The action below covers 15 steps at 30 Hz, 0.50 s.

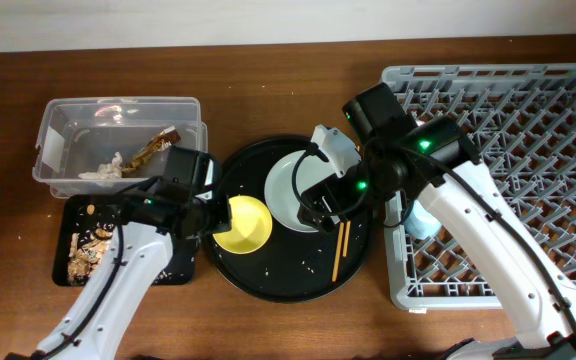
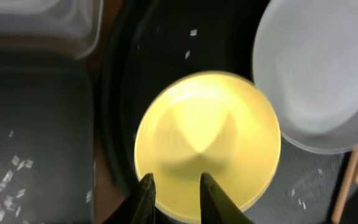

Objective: Sort waste into correct bins and load items into the dishwasher rack
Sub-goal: 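Grip the yellow bowl rim with the left gripper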

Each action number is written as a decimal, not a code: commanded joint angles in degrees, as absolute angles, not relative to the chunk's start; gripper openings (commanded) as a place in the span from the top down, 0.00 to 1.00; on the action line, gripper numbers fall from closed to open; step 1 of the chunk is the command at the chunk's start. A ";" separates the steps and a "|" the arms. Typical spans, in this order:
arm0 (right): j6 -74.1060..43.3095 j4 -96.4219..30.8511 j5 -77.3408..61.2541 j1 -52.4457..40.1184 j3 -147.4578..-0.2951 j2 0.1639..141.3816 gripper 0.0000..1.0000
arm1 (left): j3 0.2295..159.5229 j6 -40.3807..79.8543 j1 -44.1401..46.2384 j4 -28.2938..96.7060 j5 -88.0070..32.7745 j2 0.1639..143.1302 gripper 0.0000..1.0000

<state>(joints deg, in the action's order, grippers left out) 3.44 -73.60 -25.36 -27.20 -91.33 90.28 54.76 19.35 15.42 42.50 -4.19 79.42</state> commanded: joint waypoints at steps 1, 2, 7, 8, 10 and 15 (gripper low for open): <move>3.60 -73.67 -24.84 -26.94 -92.05 90.43 0.02 | 51.11 19.92 15.62 39.13 -3.44 79.79 0.76; 3.60 -73.67 -24.84 -26.94 -92.05 90.43 0.02 | 50.54 19.92 15.62 38.30 -2.90 79.79 0.76; 3.60 -73.67 -24.84 -26.94 -92.05 90.43 0.02 | 49.23 19.97 15.62 36.34 2.66 79.83 0.76; 3.60 -73.67 -24.84 -26.94 -92.05 90.43 0.02 | 49.04 19.97 15.62 36.18 2.79 79.83 0.76; 3.60 -73.67 -24.84 -26.94 -92.05 90.43 0.01 | 48.75 20.21 15.62 36.05 2.76 79.94 0.76; 3.60 -73.67 -24.84 -26.94 -92.05 90.43 0.02 | 48.73 20.38 15.62 35.99 0.34 82.13 0.76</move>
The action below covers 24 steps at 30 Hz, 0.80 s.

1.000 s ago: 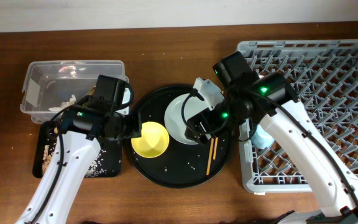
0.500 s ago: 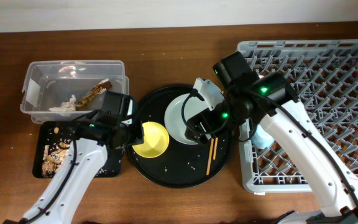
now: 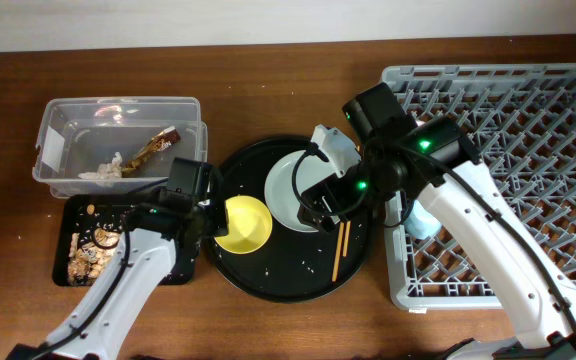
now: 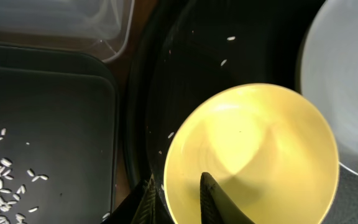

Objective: Sort waste into correct bins and load items into the dishwasher rack
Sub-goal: 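Grip the yellow bowl rim with the left gripper, then lift the yellow bowl with the left gripper toward the right gripper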

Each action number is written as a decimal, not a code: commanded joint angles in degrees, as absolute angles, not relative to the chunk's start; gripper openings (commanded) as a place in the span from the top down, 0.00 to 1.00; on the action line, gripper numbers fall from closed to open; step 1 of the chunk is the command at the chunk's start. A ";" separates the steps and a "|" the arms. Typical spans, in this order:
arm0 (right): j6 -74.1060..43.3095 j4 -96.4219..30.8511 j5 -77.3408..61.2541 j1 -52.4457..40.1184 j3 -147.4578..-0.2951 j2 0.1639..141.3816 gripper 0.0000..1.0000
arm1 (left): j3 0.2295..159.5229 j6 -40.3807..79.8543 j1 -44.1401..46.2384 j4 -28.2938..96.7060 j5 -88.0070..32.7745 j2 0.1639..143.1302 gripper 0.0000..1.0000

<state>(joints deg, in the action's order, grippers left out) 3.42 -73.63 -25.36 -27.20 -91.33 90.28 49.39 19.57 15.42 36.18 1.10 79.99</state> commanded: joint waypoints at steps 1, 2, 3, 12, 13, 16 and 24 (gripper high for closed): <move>3.62 -73.67 -24.84 -26.94 -92.05 90.43 0.02 | 48.73 20.45 15.62 35.99 0.21 82.76 0.76; 3.60 -73.67 -24.84 -26.94 -92.05 90.43 0.02 | 48.73 20.84 15.62 36.01 0.30 83.48 0.76; 3.60 -73.67 -24.84 -26.94 -92.05 90.43 0.02 | 48.73 21.04 15.62 35.94 0.40 84.53 0.76; 3.60 -73.67 -24.84 -26.94 -92.05 90.43 0.02 | 48.93 21.02 15.62 34.20 0.21 89.21 0.83; 3.60 -73.65 -24.84 -26.94 -92.05 90.43 0.02 | 49.12 21.02 15.62 34.09 0.21 89.21 0.85; 3.60 -73.69 -24.86 -26.94 -92.05 90.43 0.02 | 50.13 21.02 15.62 34.26 0.21 88.40 0.89; 3.62 -72.99 -24.84 -26.94 -92.05 90.41 0.02 | 51.88 20.99 15.62 36.53 -0.23 82.74 1.00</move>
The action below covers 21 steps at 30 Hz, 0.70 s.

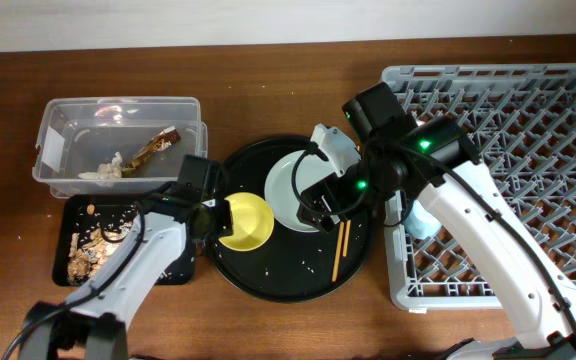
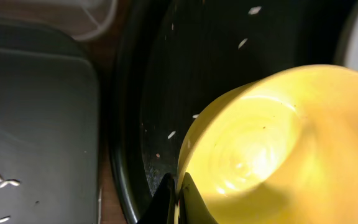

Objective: Sort waste into correct bins and load items into the dishwasher rack
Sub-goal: 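Lift the yellow bowl with the left gripper toward the right gripper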

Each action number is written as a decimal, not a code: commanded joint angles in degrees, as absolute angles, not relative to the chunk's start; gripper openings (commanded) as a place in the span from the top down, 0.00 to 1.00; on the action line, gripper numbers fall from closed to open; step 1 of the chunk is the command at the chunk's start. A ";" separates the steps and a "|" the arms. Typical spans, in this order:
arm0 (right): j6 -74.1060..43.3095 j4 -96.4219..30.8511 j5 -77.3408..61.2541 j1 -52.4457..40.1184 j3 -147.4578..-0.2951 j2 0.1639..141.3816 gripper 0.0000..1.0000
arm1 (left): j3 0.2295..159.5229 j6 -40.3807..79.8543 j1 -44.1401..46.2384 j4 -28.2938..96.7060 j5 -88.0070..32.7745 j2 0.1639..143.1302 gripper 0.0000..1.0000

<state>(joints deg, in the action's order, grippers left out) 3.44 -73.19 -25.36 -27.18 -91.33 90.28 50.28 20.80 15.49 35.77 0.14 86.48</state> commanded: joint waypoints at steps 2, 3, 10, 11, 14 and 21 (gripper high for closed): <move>3.60 -72.55 -24.84 -26.94 -92.05 90.41 0.01 | 52.18 20.99 15.62 37.54 -0.25 80.93 1.00; 3.60 -72.29 -24.84 -26.94 -92.05 90.43 0.01 | 52.60 20.99 15.62 38.24 -0.30 79.96 1.00; -6.70 -70.96 -16.05 -27.00 -92.05 90.43 0.17 | 54.92 20.99 15.62 40.47 -14.94 75.50 1.00; -8.75 -70.96 -13.65 -27.00 -92.05 90.43 0.20 | 55.02 20.99 15.62 40.14 -17.15 75.50 1.00; -11.27 -70.85 -10.04 -27.00 -92.05 90.43 0.24 | 55.05 20.99 15.62 39.44 -22.46 75.50 1.00; -11.25 -70.61 -10.04 -28.60 -92.03 90.43 0.46 | 55.05 21.04 15.62 38.13 -28.77 75.50 1.00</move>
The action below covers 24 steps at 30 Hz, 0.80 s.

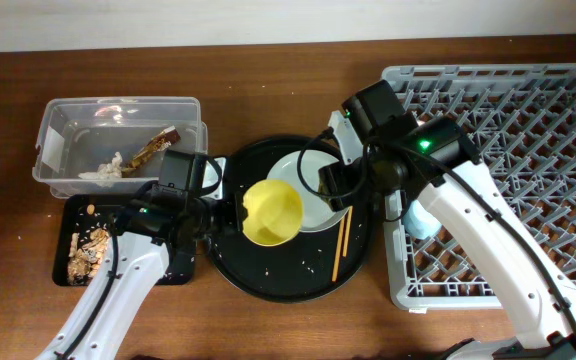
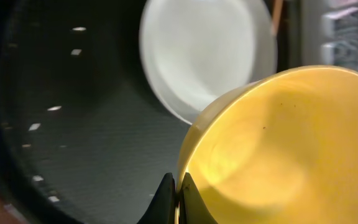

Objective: Sort waste into correct bins and load items into the dishwasher rack
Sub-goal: 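Lift the yellow bowl with the left gripper toward the right gripper, then grasp the yellow bowl with the right gripper from the left gripper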

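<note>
My left gripper (image 1: 241,213) (image 2: 178,200) is shut on the rim of a yellow bowl (image 1: 273,212) (image 2: 278,143). The bowl hangs tilted over the middle of the round black tray (image 1: 268,280) (image 2: 61,124). A white bowl (image 1: 313,172) (image 2: 204,56) sits on the tray's far right part. My right gripper (image 1: 336,186) is low at the white bowl's right edge; its fingers do not show clearly. Two wooden chopsticks (image 1: 340,247) lie on the tray's right side. The grey dishwasher rack (image 1: 528,110) (image 2: 347,25) stands to the right.
A clear plastic bin (image 1: 58,130) with wrappers stands at the far left. A black square tray (image 1: 168,270) with food scraps lies in front of it. A pale blue cup (image 1: 423,222) rests in the rack's near left corner. Rice grains dot the round tray.
The yellow bowl, held by my left gripper, has gone from the round tray's left side to over its middle, raised and tilted. My right gripper has shifted toward the white bowl's right edge.
At first my left gripper stood open with its fingers astride the yellow bowl's near rim, and stayed so half a second later. Then it was shut on the rim. Now the bowl is off the tray floor and further right. The right arm stayed over the white bowl.
</note>
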Each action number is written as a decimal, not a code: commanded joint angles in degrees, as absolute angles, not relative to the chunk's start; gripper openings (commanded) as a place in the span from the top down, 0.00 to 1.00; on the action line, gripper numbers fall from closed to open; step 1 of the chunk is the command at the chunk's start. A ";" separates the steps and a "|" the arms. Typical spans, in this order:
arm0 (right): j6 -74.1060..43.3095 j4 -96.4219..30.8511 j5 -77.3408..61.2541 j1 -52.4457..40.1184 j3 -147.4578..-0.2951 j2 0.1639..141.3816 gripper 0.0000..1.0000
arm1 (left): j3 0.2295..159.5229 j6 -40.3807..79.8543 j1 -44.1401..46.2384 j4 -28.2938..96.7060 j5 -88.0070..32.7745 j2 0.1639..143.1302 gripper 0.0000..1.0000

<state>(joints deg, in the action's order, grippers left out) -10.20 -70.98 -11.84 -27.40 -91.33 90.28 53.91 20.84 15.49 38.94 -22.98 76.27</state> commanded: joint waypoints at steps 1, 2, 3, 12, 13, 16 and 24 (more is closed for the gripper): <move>-11.25 -70.41 -10.02 -29.39 -92.03 90.45 0.50 | 55.09 21.04 15.62 38.09 -28.75 75.50 1.00; -11.25 -70.19 -10.02 -29.93 -92.03 90.48 0.51 | 55.09 21.02 15.62 38.13 -28.75 75.50 1.00; -11.25 -69.73 -9.98 -30.57 -91.88 90.50 0.51 | 55.09 21.02 15.62 38.20 -28.75 75.50 1.00; -11.25 -64.86 -3.55 -33.08 -87.94 91.42 0.51 | 55.13 23.88 20.64 38.41 -22.33 75.50 1.00; -11.25 -64.84 -3.60 -33.10 -87.94 92.05 0.51 | 55.33 24.51 22.44 38.44 -19.97 75.50 0.99; -11.25 -64.88 -3.62 -33.10 -87.90 93.47 0.51 | 56.23 26.20 25.61 38.68 -15.16 75.50 1.00; -11.25 -66.00 -3.97 -33.15 -87.90 96.23 0.65 | 59.02 26.28 27.81 40.27 -9.15 75.50 1.00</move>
<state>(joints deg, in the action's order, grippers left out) -10.87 -65.49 -4.89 -32.73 -88.55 95.39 56.82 25.43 27.59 39.68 -13.61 76.27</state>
